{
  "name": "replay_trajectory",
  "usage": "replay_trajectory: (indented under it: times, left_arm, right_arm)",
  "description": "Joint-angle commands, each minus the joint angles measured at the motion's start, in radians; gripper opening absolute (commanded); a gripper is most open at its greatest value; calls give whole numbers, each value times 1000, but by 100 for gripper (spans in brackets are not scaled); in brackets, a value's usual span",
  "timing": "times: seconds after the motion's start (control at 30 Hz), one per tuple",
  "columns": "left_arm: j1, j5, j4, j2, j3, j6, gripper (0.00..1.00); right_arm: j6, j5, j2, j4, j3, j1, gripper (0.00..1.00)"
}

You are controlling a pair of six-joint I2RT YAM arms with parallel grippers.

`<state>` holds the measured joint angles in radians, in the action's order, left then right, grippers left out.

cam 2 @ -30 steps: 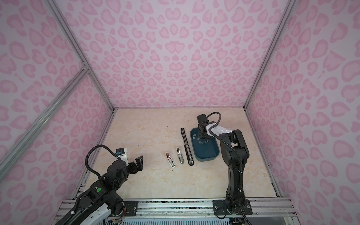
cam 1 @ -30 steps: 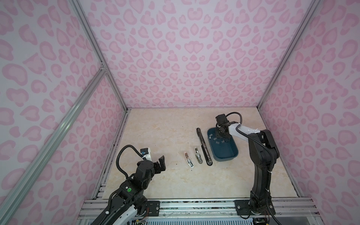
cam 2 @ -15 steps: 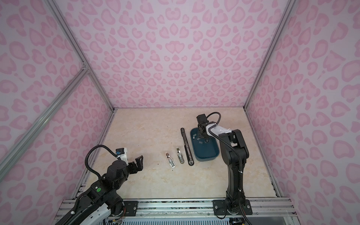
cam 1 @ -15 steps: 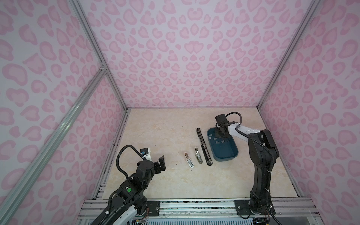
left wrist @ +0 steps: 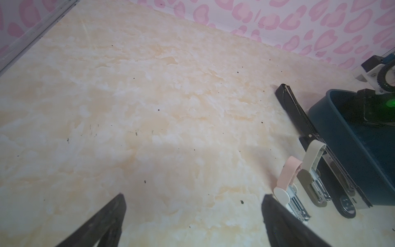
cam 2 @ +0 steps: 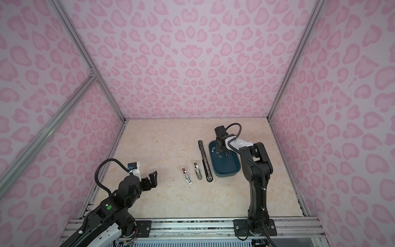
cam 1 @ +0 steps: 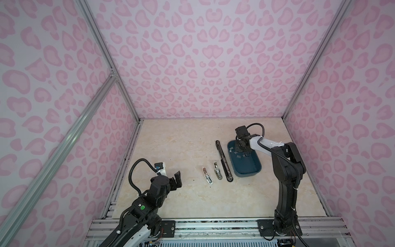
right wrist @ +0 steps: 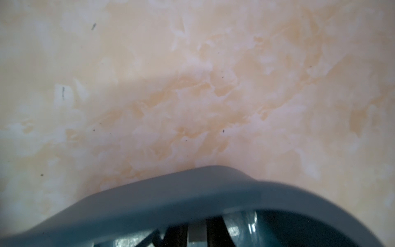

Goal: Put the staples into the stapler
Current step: 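Lower the right gripper into the teal tray and grasp a staple strip, then carry the staple strip with the right gripper toward the small pink stapler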

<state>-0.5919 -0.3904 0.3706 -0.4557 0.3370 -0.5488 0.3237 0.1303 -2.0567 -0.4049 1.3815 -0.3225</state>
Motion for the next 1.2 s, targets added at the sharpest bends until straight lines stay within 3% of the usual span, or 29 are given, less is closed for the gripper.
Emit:
replay_trajectory:
  times: [0.0,0.37,0.73,0.9,1.17]
  left_arm:
    - [0,-10,-30,-2,7,-2,100]
    - [0,-9,-32,-3,7,-2,100]
    - [0,-2,-30,3,5,-1,100]
    - [0,-5,-40,4,2,2,100]
    - [0,-64,-47,10,4,-6,96]
  right_arm:
    - [6,-3,-7,-60,-18,-1,14]
    - [2,8,38,-48,-36,-10,11]
    - [1,28,247,-28,-133,-64,11]
    - [-24,14,384,15,-219,-128,11]
    - [-31,99,605,17,-327,-293,10]
